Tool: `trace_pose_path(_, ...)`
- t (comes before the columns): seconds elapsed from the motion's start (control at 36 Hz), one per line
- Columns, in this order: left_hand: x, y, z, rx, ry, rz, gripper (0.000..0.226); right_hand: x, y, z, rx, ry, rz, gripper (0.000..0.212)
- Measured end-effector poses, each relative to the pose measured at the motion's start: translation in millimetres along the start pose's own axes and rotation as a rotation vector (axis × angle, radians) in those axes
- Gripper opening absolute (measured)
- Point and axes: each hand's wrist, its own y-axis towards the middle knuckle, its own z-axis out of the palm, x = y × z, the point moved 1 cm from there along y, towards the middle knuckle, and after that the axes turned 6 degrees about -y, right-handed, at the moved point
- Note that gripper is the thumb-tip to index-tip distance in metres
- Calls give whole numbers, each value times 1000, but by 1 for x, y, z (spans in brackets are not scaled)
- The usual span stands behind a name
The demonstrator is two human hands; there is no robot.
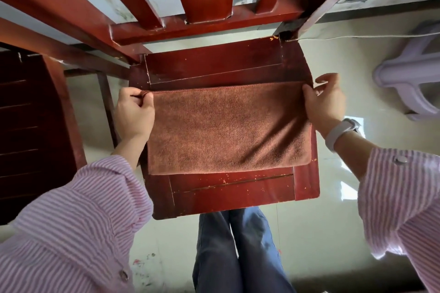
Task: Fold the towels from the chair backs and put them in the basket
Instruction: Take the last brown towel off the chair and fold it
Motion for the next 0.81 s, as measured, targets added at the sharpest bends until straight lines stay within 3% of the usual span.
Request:
trace_pose_path(0.14,6,1,-12,82,-151,-165,39,-4,3,-12,181,362,236,43)
trace_pose_path(0.25,17,-16,-19,182,-151,-175,23,-14,-9,-18,232,413,320,36)
trace_pose_path(0.36,34,-37,-18,203,-87,-174,35,-26,-44,-10,161,24,141,30)
trace_pose_path(0.44,39,-51,-13,163,30,-76,34,-33,-66,0,156,-198,45,29)
trace_pose_path(0.67,45,-59,-5,36,117,-64,27,-41,-63,2,156,-153,8,27)
trace_pose_path(0.75,38,-61,-8,-17,120,89,30,-35,-73,-7,16,-236,-107,42)
trace_pose_path(0.81,31,-65,-7,-29,207,236,37,-27,-81,-10,-93,-333,-266,36)
